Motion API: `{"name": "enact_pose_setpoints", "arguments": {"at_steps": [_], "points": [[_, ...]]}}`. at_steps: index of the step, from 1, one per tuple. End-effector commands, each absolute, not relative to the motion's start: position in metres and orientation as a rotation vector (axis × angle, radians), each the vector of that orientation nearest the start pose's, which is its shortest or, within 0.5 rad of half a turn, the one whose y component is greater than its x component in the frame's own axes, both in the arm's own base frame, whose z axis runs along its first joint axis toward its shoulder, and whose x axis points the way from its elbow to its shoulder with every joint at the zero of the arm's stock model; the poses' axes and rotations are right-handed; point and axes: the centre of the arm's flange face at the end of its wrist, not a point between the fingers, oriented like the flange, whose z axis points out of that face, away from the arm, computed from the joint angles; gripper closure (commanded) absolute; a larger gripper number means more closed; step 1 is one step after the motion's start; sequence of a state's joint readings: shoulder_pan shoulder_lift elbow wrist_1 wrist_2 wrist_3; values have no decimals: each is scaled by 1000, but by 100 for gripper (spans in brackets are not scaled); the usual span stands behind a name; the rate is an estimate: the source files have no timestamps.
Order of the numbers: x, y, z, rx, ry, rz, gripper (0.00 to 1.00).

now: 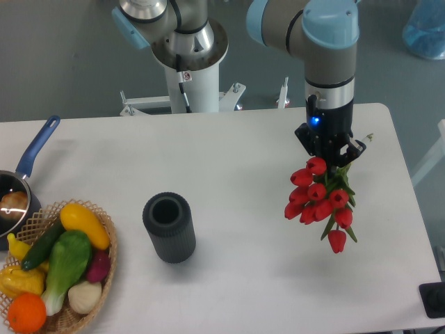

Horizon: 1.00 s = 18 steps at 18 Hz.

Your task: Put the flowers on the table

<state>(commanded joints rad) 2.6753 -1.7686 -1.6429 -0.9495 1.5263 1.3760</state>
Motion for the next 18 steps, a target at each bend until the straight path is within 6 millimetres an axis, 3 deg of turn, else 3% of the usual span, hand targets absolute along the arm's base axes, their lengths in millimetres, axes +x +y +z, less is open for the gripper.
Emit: {"name": "enact_pose_setpoints", "arguments": {"at_steps": [4,8,12,13,15,16,17,18], "points": [[-462,394,408,-2938,397,460,99],[-454,407,382,-2987,337,415,98],[-438,426,367,-3001,359,388,87],[-436,427,365,-3002,345,380,81],[-433,430,364,-2995,325,368,59],[-433,430,362,-2996,328,361,43],[-431,430,360,-2999,330,361,0],[-427,433,359,-2997,339,360,0]]}}
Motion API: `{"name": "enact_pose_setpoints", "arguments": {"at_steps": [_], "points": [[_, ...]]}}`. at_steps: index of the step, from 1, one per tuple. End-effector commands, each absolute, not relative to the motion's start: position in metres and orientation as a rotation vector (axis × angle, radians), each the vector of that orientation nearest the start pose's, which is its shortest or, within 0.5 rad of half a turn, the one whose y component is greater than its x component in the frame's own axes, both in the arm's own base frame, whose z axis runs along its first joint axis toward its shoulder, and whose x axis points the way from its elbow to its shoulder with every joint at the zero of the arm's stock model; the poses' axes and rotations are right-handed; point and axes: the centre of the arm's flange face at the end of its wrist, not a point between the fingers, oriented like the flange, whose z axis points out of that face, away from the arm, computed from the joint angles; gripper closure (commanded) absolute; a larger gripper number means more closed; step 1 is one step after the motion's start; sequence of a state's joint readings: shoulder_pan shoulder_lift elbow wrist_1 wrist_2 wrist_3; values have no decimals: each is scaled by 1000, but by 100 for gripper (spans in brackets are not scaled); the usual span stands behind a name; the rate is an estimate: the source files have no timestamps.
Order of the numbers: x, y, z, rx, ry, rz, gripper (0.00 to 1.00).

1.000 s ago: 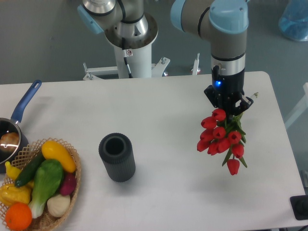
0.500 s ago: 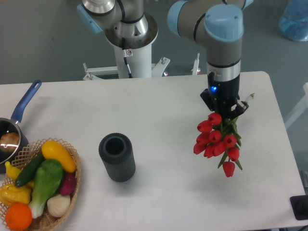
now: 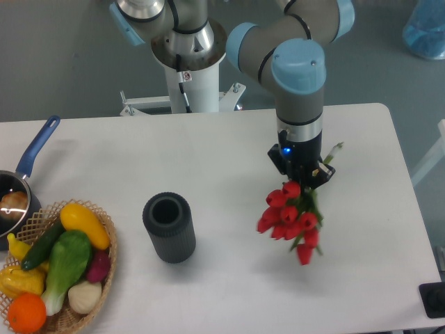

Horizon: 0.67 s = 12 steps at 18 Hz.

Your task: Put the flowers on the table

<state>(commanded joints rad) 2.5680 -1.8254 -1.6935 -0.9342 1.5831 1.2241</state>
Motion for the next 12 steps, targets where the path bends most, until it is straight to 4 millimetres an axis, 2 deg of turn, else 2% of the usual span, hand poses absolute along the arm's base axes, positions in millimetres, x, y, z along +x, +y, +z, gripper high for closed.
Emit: {"name": "enact_pose_setpoints", "arguments": {"at_steps": [12], "points": [[-420,432,364,-2952,353,371,0]]}}
